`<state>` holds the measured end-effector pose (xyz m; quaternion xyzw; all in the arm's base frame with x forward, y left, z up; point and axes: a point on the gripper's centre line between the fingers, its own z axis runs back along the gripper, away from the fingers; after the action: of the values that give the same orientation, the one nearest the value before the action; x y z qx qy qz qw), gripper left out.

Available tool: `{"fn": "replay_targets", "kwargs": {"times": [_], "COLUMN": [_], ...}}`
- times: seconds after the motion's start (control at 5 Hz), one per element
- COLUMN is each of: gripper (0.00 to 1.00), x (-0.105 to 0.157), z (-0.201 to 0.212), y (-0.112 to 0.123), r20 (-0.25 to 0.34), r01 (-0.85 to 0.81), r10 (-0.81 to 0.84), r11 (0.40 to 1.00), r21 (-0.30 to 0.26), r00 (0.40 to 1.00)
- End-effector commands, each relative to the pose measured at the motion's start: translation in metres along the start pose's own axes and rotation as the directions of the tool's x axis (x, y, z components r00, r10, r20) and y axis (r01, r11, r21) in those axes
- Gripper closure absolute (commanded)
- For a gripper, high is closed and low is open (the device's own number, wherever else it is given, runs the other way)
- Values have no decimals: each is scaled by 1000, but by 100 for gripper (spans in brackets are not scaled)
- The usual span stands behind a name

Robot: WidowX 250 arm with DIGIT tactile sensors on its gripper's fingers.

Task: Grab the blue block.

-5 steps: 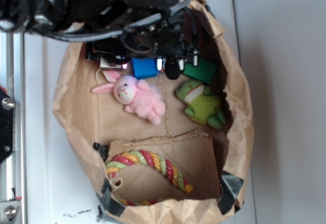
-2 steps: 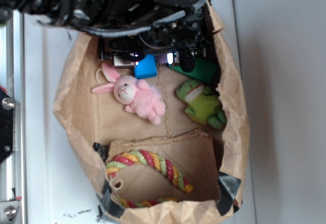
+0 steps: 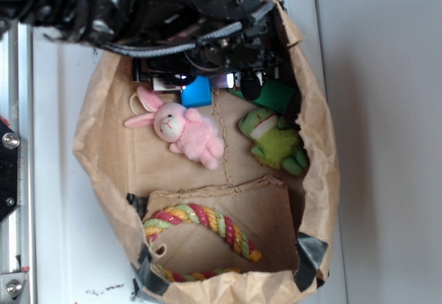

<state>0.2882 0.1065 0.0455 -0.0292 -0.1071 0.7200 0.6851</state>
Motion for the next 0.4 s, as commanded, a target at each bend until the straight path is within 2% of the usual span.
{"fn": "replay_targets", "kwargs": {"times": [0.0,0.2], "gripper": [0,0], "x": [11,13], "z": [4,12], "y": [6,8], "r20": [23,5], "r01": [8,19], "r10": [-8,-19], "r11": [999,1000], "r21": [-34,-25], "r00": [1000,1000]}}
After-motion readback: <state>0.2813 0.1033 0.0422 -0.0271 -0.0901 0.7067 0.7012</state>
